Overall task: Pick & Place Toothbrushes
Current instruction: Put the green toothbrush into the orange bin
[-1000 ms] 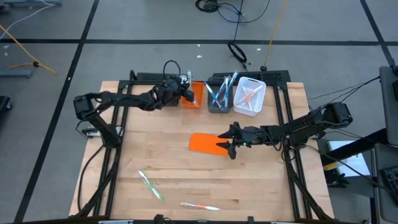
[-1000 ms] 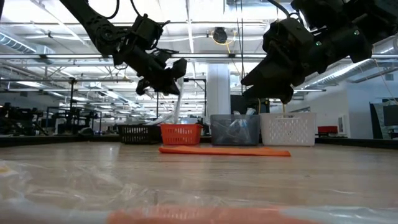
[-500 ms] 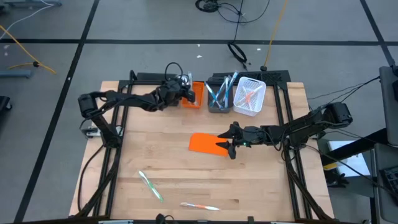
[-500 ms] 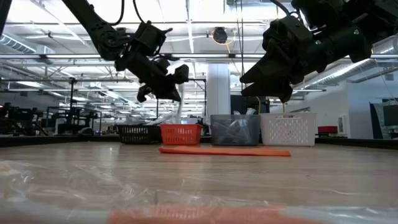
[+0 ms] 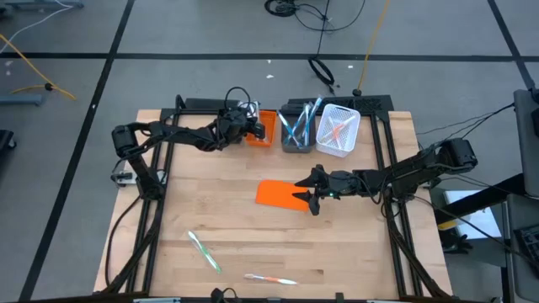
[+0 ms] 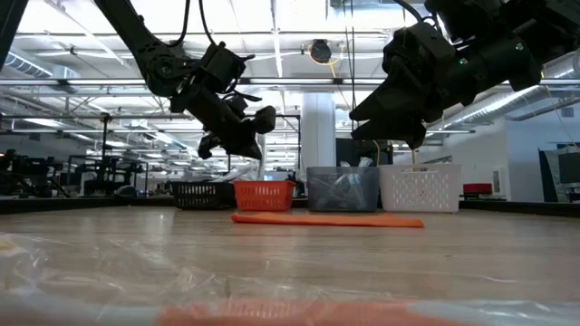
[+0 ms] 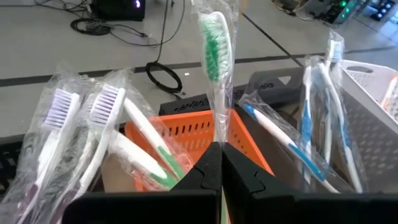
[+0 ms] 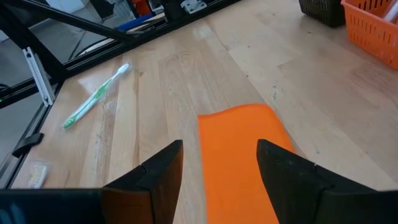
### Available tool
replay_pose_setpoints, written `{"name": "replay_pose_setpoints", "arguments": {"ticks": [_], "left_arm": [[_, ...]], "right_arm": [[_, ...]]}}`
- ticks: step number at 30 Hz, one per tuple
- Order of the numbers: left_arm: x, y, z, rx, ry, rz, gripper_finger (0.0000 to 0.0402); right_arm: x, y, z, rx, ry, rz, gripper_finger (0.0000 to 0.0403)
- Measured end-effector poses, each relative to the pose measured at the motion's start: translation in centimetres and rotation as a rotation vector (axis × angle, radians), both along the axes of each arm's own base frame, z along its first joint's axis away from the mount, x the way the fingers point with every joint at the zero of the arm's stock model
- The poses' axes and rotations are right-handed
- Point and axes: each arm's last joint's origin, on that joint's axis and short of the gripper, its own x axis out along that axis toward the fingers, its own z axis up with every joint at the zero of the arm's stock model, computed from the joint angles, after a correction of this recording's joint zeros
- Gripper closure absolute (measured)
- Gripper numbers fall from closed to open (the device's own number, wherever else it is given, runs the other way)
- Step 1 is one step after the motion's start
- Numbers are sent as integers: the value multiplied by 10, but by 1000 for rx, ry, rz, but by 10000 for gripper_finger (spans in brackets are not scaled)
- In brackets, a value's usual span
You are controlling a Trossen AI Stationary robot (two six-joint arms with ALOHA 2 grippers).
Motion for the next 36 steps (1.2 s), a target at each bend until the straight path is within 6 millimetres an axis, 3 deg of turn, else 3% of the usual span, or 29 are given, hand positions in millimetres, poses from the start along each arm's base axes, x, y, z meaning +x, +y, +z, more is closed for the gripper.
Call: {"name": "replay_pose_setpoints", "arguments": {"ticks": [7, 19, 26, 31, 36], "left_arm": [[-2, 1, -1, -4, 17, 15, 377], [-5, 2, -6, -30, 63, 13, 203], [-8, -1, 0, -28, 95, -32, 153], [-19, -15, 18, -58, 194, -175, 147], [-38, -51, 26, -179, 419, -423, 146]], "right_arm": [[0, 0, 0, -4, 0, 1, 206], [0, 0, 0, -4, 0, 1, 206], [0, 0, 0, 2, 0, -1, 206], [0, 0, 0, 3, 0, -2, 206], [0, 0, 0, 5, 0, -2, 206]]}}
